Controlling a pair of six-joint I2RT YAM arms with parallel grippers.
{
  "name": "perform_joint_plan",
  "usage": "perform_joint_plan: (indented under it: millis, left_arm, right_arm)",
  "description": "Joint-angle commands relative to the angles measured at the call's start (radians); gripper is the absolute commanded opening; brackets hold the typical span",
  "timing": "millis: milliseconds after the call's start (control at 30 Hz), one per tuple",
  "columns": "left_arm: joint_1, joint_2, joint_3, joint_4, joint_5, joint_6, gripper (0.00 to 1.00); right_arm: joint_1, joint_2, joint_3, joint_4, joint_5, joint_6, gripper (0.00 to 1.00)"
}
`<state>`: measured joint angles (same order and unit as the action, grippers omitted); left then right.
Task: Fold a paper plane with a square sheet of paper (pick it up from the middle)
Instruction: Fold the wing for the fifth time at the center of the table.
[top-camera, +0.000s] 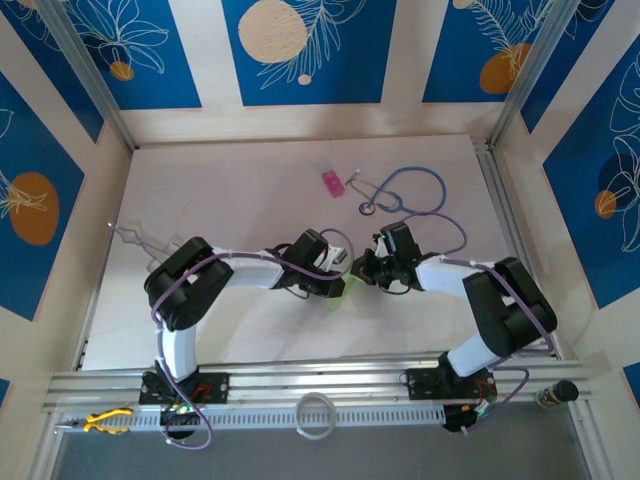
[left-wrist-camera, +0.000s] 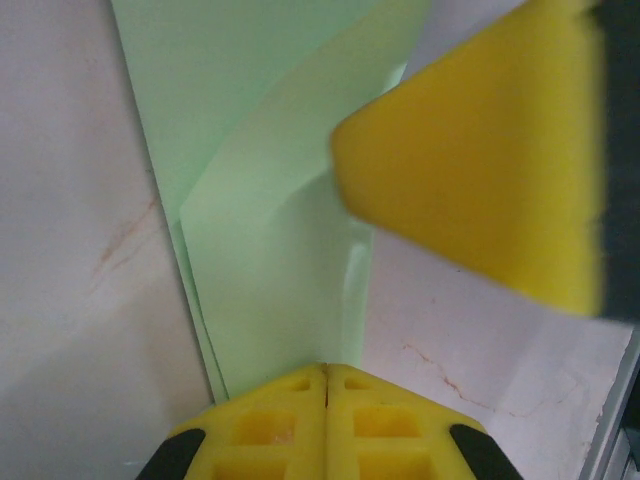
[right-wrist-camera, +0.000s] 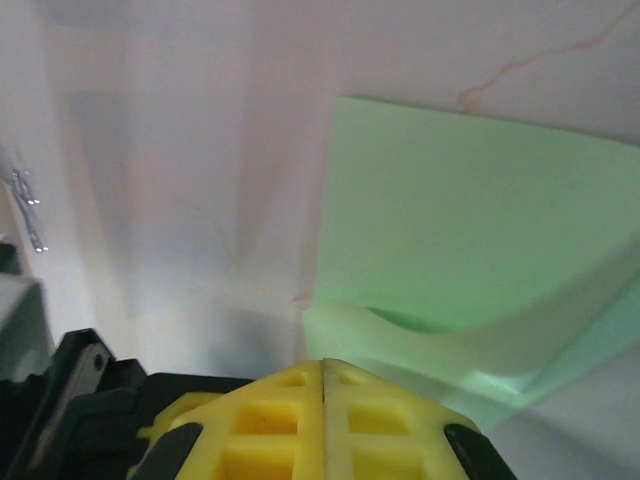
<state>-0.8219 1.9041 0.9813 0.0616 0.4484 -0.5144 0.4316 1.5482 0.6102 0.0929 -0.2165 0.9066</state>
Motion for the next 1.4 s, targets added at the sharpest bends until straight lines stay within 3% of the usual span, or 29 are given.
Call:
perform_joint_plan:
  millis: [0,167,833,1133,1367]
  left_arm:
    - [0.004,0.04,-0.04,-0.149,-0.027,0.011,0.03]
    - [0.004,0.046,-0.045,-0.152,-0.024,0.012,0.01]
    - [0.001,0.061,-0.09,-0.12,0.006,0.002,0.0]
    - [0.001,0.048,-0.087,-0.116,-0.003,-0.004,0.0]
    - [0.0,0.044,-0.084,-0.107,0.0,-0.014,0.0]
  right_arm:
    - [0.012,0.037,0.034,-0.021,0.033,0.011,0.01]
    - [-0.029,0.064,0.011,-0.075,0.115,0.046,0.01]
    - [-0.285,0.059,-0.038,0.063,0.065,0.083,0.01]
    - [-0.206,-0.092,-0.015,-0.006,0.04,0.02,0.03]
    - [-0.098,-0.032,-0.025,0.018,0.032,0.038,0.02]
